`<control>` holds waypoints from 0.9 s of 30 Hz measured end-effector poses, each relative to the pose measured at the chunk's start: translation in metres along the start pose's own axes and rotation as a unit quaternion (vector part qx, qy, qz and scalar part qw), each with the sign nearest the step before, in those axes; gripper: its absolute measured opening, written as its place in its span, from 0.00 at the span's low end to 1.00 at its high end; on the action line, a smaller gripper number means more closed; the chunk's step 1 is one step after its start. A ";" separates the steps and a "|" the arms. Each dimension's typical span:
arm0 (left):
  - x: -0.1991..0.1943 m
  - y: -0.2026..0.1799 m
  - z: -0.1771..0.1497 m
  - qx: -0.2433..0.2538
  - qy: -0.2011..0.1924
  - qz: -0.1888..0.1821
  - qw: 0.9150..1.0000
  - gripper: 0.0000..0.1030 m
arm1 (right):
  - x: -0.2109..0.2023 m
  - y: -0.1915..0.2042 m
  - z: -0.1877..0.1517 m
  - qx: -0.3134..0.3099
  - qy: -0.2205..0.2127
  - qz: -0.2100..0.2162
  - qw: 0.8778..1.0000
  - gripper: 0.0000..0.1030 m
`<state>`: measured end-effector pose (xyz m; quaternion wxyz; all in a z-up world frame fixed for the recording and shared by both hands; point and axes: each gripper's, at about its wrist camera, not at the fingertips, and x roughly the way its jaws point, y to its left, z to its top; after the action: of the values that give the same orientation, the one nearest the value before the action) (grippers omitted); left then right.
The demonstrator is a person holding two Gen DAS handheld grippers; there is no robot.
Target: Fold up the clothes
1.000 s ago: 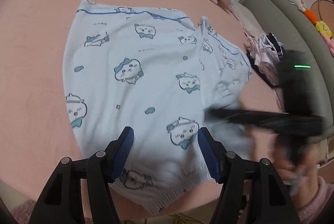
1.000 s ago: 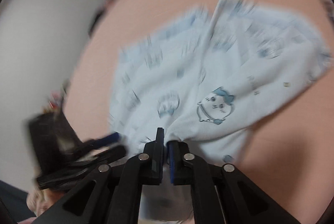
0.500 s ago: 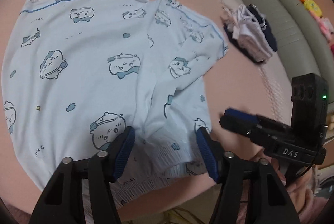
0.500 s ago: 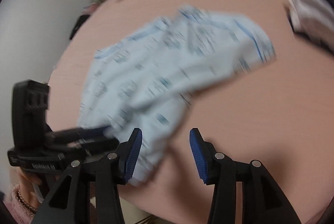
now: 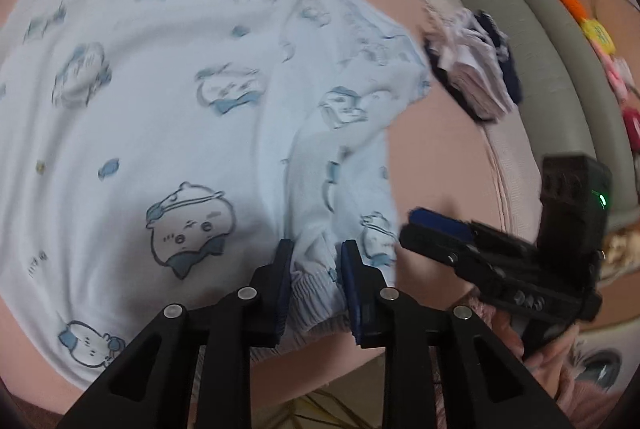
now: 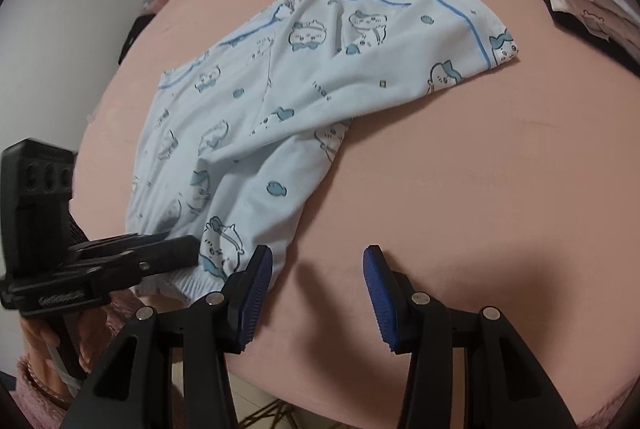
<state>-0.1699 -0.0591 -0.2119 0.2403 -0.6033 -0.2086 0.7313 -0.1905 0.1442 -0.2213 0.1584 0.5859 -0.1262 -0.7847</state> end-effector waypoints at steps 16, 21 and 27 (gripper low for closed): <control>-0.016 -0.011 -0.005 0.041 -0.022 0.031 0.998 0.21 | -0.008 0.030 -0.030 -0.104 -0.007 -0.020 0.994 0.46; 0.003 -0.002 -0.003 0.012 0.004 0.005 1.000 0.21 | -0.002 0.056 -0.035 -0.132 -0.023 -0.025 0.991 0.46; -0.022 -0.002 0.001 0.011 -0.037 -0.012 0.999 0.07 | -0.002 0.026 -0.014 -0.021 -0.038 -0.005 0.999 0.46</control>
<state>-0.1667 -0.0704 -0.1932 0.2482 -0.5707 -0.2163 0.7523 -0.1742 0.1207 -0.2128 0.1621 0.5529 -0.1127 -0.8095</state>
